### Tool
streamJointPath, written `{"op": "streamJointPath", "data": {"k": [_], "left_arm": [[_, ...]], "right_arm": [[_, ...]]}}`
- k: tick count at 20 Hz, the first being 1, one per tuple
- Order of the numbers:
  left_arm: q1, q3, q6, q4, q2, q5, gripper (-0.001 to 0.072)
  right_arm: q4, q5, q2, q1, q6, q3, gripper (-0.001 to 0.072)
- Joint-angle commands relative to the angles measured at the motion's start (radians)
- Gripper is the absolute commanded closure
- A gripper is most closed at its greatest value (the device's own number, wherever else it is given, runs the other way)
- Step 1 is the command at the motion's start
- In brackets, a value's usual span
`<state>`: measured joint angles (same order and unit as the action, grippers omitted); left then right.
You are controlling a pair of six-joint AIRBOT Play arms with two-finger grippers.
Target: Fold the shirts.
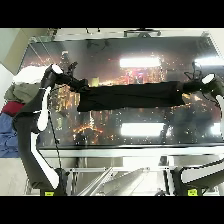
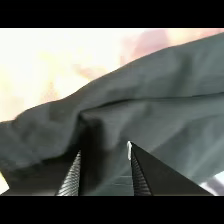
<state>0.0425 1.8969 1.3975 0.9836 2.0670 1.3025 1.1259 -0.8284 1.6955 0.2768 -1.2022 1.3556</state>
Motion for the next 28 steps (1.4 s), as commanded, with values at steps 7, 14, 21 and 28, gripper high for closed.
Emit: {"op": "streamJointPath", "data": {"k": [7, 14, 21, 28], "left_arm": [[-0.059, 0.003, 0.018, -0.069, -0.136, 0.057, 0.0394], [-0.074, 0.003, 0.017, -0.069, -0.257, 0.169, 0.0676], [0.058, 0.002, 0.017, -0.071, -0.220, 0.133, 0.0677], [0.367, 0.003, 0.017, -0.141, 0.023, -0.288, 0.0676]], "right_arm": [[-0.022, -0.200, 0.124, 0.125, 0.043, 0.154, 0.0055], [-0.283, -0.510, 0.338, 0.214, 0.274, 0.347, 0.0138], [-0.391, -0.650, 0.436, 0.193, 0.268, 0.460, 0.0692], [-0.523, -0.813, 0.327, 0.194, 0.135, 0.634, 0.0692]]}}
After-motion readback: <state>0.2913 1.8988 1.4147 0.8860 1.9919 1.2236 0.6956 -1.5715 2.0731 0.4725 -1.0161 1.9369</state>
